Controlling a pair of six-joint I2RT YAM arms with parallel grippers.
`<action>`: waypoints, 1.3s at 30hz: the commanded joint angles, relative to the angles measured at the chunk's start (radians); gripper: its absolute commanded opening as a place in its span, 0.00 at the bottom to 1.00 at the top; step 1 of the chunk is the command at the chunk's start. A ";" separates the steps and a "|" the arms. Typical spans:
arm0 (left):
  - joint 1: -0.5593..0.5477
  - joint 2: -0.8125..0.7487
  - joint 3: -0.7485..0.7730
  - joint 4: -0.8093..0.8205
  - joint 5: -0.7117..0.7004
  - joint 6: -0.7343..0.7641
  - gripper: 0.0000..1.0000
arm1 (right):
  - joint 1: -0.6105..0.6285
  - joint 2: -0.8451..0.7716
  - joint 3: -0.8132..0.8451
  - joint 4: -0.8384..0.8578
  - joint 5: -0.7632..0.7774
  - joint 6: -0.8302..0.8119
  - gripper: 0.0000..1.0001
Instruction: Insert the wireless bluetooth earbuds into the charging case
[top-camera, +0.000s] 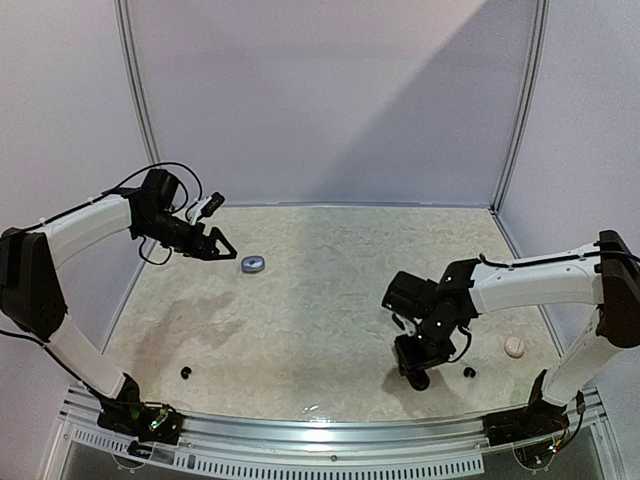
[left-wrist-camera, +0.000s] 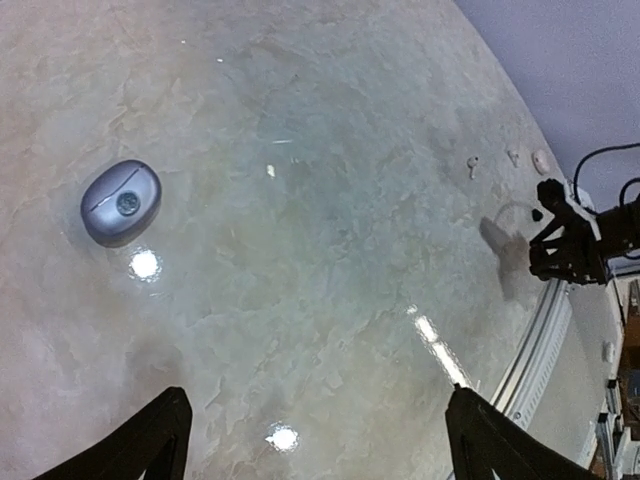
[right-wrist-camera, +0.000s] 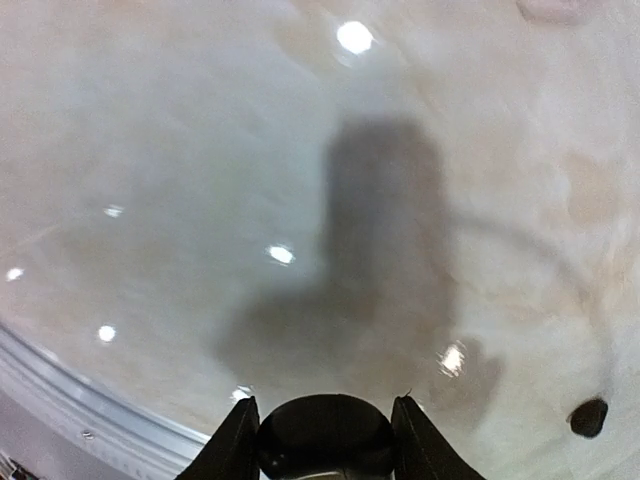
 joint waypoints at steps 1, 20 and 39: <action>-0.011 -0.018 0.045 -0.101 0.155 0.116 0.89 | 0.007 0.001 0.176 0.156 -0.093 -0.164 0.28; -0.249 -0.420 0.081 -0.604 0.260 1.498 0.95 | 0.009 0.221 0.753 0.165 -0.521 -0.630 0.23; -0.478 -0.380 -0.022 -0.064 0.152 1.298 0.87 | 0.046 0.295 0.859 0.224 -0.549 -0.628 0.19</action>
